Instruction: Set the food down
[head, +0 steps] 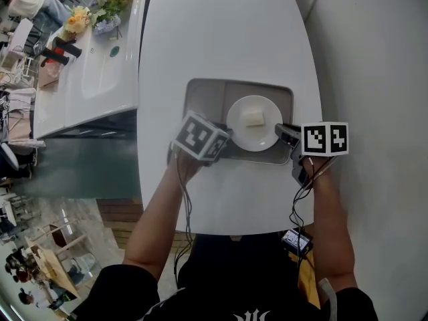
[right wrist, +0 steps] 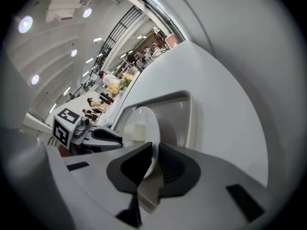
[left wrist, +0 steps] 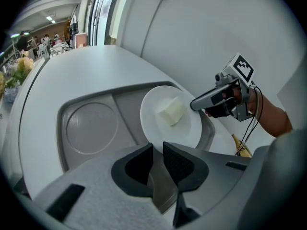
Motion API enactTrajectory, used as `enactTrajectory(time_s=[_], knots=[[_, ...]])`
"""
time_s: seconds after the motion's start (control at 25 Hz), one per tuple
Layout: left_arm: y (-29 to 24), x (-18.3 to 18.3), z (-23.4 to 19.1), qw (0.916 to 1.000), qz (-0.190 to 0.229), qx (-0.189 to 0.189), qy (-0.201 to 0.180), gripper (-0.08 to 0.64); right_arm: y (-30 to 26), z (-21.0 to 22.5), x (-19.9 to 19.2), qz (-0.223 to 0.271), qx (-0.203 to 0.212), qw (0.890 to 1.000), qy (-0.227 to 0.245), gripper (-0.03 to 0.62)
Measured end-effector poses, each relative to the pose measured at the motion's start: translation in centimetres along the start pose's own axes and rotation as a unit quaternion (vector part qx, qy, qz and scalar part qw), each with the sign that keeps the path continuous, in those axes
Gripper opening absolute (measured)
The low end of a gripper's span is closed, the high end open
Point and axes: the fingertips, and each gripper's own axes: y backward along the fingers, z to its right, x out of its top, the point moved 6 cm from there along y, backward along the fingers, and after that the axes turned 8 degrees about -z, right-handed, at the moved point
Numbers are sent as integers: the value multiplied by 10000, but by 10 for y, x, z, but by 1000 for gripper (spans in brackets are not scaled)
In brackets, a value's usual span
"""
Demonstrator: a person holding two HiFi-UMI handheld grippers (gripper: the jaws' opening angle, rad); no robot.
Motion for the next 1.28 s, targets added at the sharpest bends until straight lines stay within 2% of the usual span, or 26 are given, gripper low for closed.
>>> enactTrajectory(time_s=[0.16,0.32,0.4,0.48,0.52,0.6,0.68,0.72,0.76,0.8,0.84,0.88,0.96,1.0,1.04,1.08,1.16,1.28], knots=[[3,1,0,9998,-20,165,-129,64,-3,-7,5,-135,-686,9957,606,49],[4,-2,7,9961,100,737,-473,71,-9,-9,0,-121,-1160,9858,1205,69],[2,-4,13,9920,120,1040,-709,69,-14,-12,-1,-160,-1447,9760,1620,82],[-1,-6,17,9863,139,1347,-941,66,-17,-15,-3,-156,-1795,9613,2083,91],[-1,-7,18,9835,162,1477,-1030,64,-18,-15,-3,-115,-1904,9557,2242,98],[-1,-9,19,9799,269,1637,-1111,63,-18,-16,-3,45,-1968,9517,2355,98],[8,-12,17,9786,580,1678,-1039,64,-6,-19,0,489,-1920,9493,2439,83],[17,-15,17,9789,884,1587,-940,63,8,-25,0,874,-1793,9474,2504,48],[29,-20,18,9786,1330,1344,-810,63,25,-33,-3,1327,-1526,9457,2545,33],[44,-26,23,9747,1911,948,-676,63,47,-44,-9,1801,-1104,9442,2527,24],[61,-34,30,9645,2533,479,-575,63,71,-57,-20,2267,-541,9417,2426,13],[77,-45,39,9504,3062,42,-551,63,96,-70,-34,2710,114,9359,2249,9],[103,-76,64,9264,3654,-554,-725,55,141,-98,-70,3449,1303,9113,1831,9],[112,-94,79,9186,3781,-755,-864,54,159,-112,-91,3675,1633,8996,1704,9],[118,-112,94,9127,3851,-930,-1000,52,173,-125,-113,3782,1751,8937,1663,9],[123,-130,108,9084,3878,-1088,-1119,52,182,-137,-136,3793,1689,8942,1672,9],[125,-165,132,9039,3827,-1395,-1307,52,190,-157,-177,3692,1244,9047,1723,6],[116,-208,153,9084,3505,-1777,-1426,52,196,-183,-228,3634,600,9114,1836,5]])
